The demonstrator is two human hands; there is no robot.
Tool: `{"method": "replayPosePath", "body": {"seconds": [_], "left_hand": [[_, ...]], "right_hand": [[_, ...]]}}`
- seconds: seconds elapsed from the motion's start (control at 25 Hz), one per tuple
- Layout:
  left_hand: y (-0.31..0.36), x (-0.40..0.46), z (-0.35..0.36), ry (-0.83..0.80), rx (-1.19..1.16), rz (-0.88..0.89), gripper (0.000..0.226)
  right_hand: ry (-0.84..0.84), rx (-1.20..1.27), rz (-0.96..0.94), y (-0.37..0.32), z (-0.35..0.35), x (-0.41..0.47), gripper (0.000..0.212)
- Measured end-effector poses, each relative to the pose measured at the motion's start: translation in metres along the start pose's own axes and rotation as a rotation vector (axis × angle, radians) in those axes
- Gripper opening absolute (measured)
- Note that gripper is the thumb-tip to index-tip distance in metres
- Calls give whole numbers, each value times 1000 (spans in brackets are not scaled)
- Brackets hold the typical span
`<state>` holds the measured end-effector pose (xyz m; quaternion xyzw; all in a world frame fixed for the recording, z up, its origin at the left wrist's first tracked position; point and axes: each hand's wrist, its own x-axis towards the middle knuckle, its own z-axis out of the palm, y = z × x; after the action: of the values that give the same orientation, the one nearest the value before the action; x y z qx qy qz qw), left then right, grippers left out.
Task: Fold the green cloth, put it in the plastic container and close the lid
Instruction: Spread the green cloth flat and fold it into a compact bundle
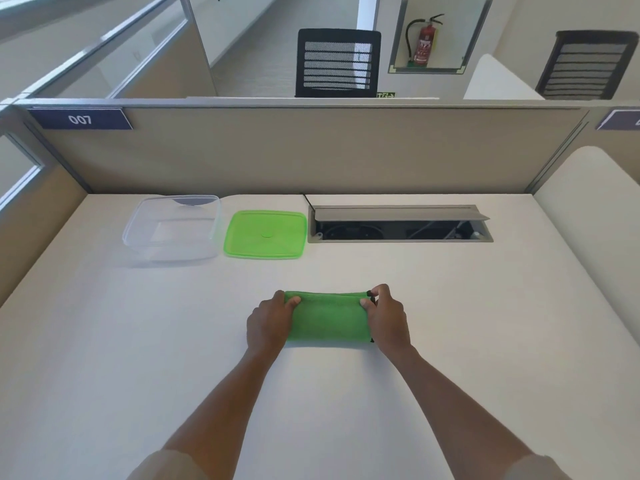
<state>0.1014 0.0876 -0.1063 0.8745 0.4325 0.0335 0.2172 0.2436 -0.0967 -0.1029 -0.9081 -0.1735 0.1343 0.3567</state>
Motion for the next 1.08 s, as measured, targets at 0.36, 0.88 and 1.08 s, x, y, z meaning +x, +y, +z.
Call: {"method": "replayPosePath", "body": {"seconds": [0.36,0.88,1.08], "left_hand": [[3,-6,10,79,-45,-53,36],[12,-4,7,-46,-214,-394,54],[3,-9,6,-79,-247,-338,55]], "right_hand": [[80,-134,65,4,9,1,21],[-64,-126,324,-7,7,-2,42],[-161,42,411,-12,3,-4,53]]}}
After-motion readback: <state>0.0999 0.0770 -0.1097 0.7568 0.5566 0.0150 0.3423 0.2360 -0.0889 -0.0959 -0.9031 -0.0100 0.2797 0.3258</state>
